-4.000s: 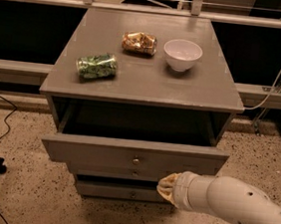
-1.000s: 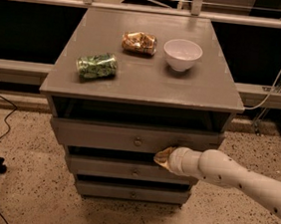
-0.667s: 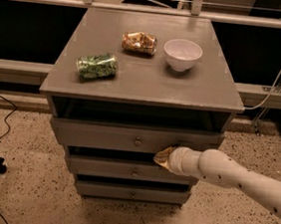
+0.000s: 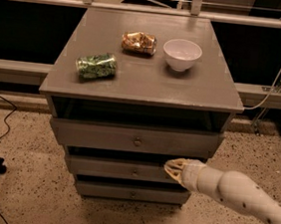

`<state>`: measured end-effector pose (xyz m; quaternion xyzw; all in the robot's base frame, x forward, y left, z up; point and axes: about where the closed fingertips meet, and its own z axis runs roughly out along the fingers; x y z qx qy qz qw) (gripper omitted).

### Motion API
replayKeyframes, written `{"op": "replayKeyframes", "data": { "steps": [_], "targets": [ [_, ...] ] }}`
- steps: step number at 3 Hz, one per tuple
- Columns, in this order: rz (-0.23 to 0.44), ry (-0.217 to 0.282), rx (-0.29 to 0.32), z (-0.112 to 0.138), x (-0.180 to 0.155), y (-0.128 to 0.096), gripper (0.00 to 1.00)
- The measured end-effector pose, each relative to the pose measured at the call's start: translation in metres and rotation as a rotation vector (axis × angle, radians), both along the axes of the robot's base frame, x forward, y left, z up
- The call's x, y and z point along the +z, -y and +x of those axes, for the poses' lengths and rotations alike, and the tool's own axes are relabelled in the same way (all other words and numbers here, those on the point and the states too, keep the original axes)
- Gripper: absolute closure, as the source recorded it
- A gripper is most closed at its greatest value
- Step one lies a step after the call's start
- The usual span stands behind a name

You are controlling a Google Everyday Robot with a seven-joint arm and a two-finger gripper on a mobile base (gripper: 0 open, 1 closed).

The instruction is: Close top drawer

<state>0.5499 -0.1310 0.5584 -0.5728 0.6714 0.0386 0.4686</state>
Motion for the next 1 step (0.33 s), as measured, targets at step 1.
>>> {"op": "replayKeyframes", "data": {
  "steps": [1],
  "targets": [
    [0.023,0.02,-0.034,-0.0524,0.0068,0.0272,1.0]
  ]
}}
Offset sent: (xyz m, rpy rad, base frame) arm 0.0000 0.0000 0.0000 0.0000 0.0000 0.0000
